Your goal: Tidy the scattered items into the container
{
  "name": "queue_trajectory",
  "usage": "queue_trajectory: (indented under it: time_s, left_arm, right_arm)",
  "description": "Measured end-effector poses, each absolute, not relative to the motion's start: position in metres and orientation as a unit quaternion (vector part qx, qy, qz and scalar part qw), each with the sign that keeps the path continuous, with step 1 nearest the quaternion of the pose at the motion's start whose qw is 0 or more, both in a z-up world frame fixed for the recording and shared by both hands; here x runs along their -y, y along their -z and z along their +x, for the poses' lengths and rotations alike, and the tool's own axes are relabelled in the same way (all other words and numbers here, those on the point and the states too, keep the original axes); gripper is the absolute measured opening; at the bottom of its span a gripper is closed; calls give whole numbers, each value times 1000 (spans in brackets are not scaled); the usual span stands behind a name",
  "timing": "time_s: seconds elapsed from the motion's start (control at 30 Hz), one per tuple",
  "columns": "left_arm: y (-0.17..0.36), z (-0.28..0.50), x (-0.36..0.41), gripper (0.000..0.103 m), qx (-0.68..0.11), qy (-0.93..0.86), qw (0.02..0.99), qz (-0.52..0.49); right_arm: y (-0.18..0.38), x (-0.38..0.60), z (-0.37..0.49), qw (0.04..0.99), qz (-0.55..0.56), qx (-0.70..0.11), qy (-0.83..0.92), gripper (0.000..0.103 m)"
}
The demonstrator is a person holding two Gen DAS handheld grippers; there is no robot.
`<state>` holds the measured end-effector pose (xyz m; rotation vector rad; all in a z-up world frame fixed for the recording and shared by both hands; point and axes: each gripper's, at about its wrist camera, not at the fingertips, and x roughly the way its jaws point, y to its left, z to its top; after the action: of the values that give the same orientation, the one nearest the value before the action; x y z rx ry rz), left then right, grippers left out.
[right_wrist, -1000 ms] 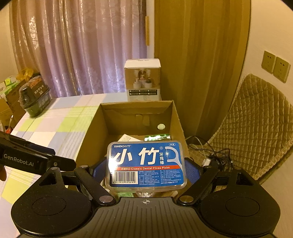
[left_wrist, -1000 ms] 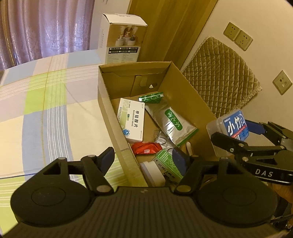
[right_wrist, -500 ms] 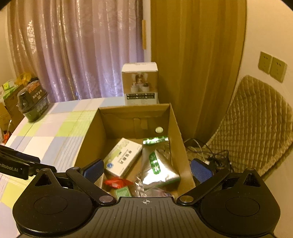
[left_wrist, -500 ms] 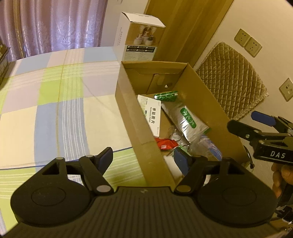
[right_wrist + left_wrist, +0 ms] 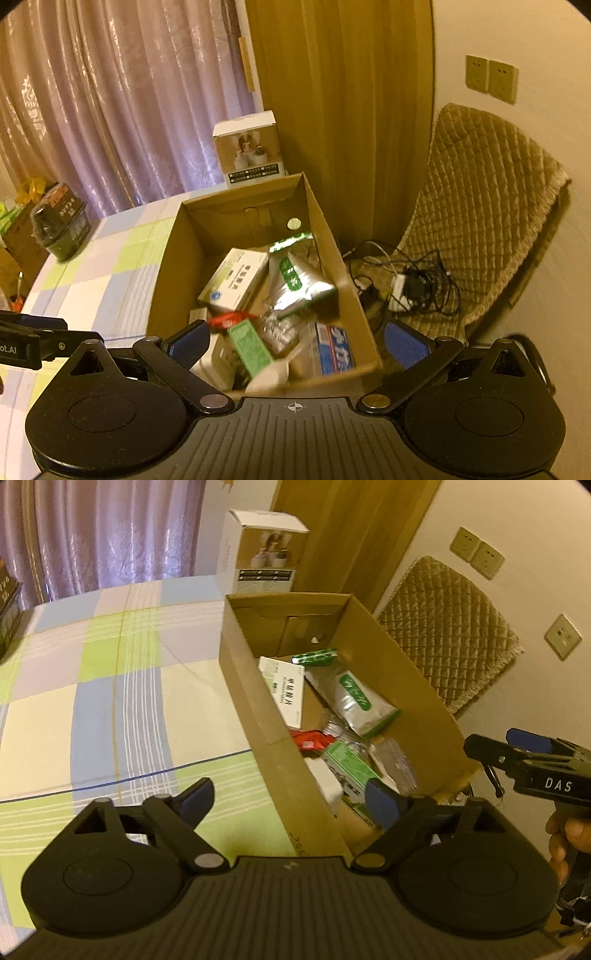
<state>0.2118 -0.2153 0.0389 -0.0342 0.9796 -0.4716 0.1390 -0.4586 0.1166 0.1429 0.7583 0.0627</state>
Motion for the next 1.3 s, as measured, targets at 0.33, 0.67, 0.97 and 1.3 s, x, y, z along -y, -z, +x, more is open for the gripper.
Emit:
queue_trajectory:
  time_s: [0.33, 0.67, 0.97, 1.3]
  left_arm:
    - [-63, 146, 224, 102, -453, 186, 872, -22]
    - [-97, 84, 224, 102, -442, 173, 879, -37]
    - [-116, 38, 221, 102, -436, 143, 888, -44]
    - [-132, 11, 217, 102, -424, 138, 894, -42]
  right_arm:
    - [-146, 454, 85, 925, 62, -370, -52, 103]
    - [-179, 457, 33, 927, 59, -367, -53, 103]
    - [-198, 442, 1, 930, 52, -359, -60, 103]
    - [-213, 427, -23, 934, 36, -350, -59, 103]
